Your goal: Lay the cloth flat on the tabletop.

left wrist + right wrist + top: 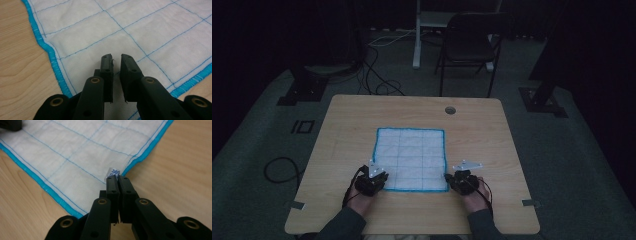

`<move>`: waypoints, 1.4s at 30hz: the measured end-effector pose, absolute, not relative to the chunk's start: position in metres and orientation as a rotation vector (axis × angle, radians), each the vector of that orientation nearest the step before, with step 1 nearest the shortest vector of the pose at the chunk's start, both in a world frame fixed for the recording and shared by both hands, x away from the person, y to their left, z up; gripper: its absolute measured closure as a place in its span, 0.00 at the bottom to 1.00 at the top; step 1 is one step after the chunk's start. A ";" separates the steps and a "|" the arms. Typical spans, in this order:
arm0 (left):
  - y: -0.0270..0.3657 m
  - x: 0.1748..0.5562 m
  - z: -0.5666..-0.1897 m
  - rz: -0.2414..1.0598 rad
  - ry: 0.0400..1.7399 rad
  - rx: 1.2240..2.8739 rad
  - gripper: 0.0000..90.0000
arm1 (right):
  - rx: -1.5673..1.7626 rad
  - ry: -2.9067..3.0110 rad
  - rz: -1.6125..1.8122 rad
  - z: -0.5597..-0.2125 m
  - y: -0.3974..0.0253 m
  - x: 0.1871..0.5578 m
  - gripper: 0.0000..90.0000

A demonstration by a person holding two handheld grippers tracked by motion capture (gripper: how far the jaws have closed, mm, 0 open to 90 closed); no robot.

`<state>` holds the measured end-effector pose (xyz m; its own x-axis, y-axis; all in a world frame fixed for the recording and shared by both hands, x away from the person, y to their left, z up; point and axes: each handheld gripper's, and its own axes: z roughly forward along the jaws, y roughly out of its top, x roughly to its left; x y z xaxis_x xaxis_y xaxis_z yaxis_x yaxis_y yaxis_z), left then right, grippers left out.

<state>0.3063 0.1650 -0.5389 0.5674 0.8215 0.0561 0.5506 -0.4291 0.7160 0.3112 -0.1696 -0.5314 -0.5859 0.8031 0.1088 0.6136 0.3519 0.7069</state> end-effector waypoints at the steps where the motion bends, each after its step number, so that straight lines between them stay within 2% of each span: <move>1: 0.164 0.305 -0.539 0.529 1.083 2.143 0.90 | 1.277 2.358 1.057 -0.534 -0.171 0.308 0.98; 6: 0.159 0.299 -0.540 0.518 1.058 2.148 0.90 | 1.300 2.352 1.048 -0.539 -0.180 0.301 0.96; 11: 0.157 0.295 -0.540 0.514 1.052 2.145 0.90 | 1.306 2.327 1.037 -0.540 -0.187 0.299 0.87; 20: 0.166 0.300 -0.531 0.519 1.078 2.097 0.79 | 1.258 2.228 1.118 -0.530 -0.191 0.302 0.70; 26: 0.175 0.307 -0.528 0.505 1.108 2.055 0.72 | 1.225 2.205 1.132 -0.528 -0.180 0.313 0.68; 42: 0.184 0.322 -0.531 0.487 1.154 2.053 0.67 | 1.194 2.227 1.097 -0.530 -0.178 0.320 0.65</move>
